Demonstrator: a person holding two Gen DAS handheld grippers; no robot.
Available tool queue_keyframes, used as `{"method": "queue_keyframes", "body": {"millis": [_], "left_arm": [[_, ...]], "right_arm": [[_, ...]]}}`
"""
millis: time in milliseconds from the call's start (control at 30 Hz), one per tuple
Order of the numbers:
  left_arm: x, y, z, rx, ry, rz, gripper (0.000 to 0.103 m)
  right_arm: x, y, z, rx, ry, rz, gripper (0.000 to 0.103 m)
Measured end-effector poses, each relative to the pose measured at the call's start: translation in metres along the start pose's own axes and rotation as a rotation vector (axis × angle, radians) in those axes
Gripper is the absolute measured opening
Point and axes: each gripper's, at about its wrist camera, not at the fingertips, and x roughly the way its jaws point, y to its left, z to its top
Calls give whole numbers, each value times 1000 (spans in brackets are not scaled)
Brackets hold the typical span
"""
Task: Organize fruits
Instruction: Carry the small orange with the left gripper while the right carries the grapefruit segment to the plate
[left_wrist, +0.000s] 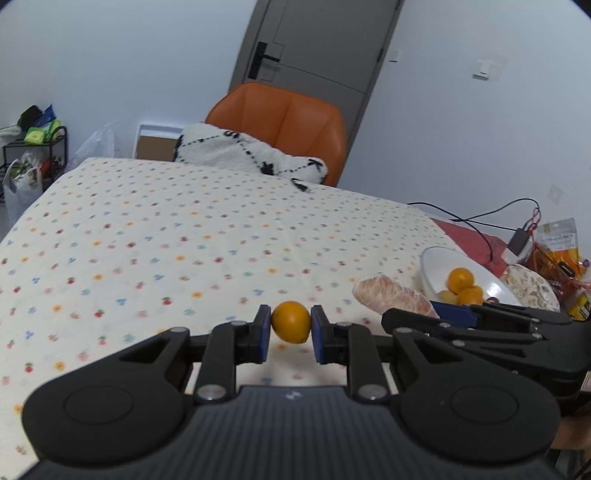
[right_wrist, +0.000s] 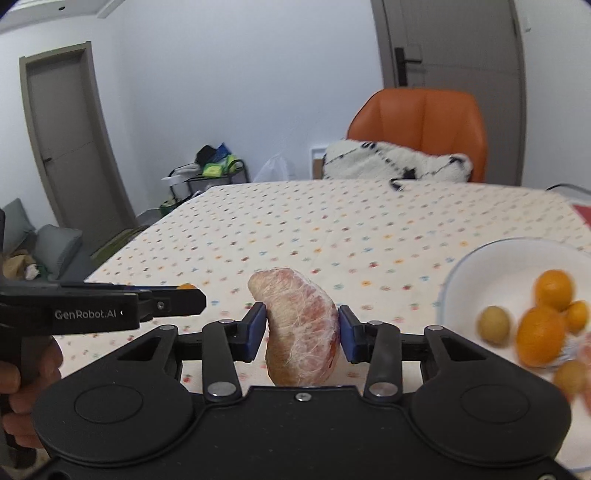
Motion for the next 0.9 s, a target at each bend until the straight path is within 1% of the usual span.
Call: {"method": "queue_keyframes", "body": {"millis": [267,500,733,900], "left_arm": [[2,-23,3,33,-5,-31,21],[5,-43,4,67,-9,-48,21],[12,-69,3,106,-4,-85,21],[19,-88,2,133,1,-114,21]], "right_arm": [[-18,-12,-4,15,-28,-32,40],[-36,-24,-6,50,-80,-63,40],[-55,-47,-10,88,-116,-116,40],[-67,-71,-12,124,-132,-150,40]]}}
